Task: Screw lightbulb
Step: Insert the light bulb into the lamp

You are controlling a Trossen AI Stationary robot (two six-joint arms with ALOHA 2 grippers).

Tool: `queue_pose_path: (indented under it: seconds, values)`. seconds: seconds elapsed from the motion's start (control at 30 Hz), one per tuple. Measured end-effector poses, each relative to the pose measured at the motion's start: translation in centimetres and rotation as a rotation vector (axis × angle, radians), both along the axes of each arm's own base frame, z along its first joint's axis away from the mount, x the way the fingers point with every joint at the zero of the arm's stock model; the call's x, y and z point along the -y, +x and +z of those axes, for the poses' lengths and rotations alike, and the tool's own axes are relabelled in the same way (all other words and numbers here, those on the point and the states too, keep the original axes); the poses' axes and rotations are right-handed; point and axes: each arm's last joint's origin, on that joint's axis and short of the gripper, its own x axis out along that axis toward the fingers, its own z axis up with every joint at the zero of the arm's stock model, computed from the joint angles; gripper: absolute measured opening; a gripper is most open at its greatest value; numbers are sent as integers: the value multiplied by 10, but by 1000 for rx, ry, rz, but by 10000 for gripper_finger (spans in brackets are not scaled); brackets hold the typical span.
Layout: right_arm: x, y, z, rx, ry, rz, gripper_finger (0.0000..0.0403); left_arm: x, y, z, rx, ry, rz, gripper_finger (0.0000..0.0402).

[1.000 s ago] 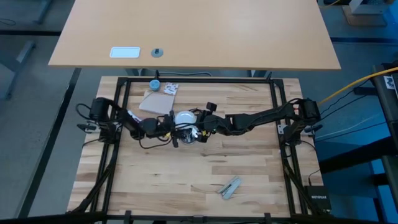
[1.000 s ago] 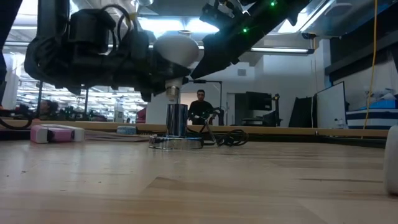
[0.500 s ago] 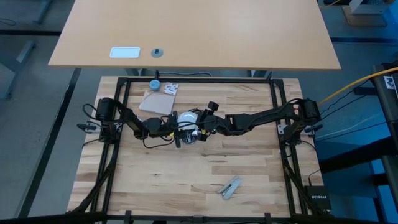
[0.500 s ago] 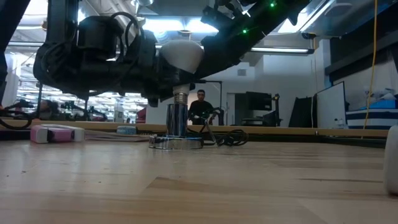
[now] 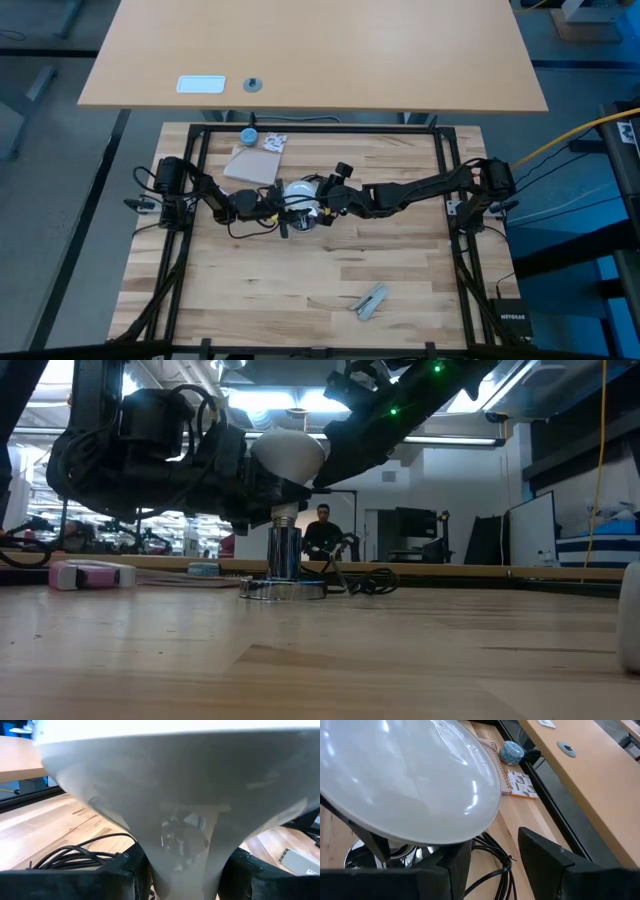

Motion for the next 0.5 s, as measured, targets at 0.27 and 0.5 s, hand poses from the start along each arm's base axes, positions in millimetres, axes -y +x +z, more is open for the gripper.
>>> queue_pose_path:
  seconds: [0.27, 0.5]
  values:
    - [0, -1, 2, 5, 3, 4, 167, 0, 0, -2, -38, 83, 0, 157]
    - [0, -10, 24, 63, 3, 1, 167, 0, 0, -4, -67, 117, -2, 157]
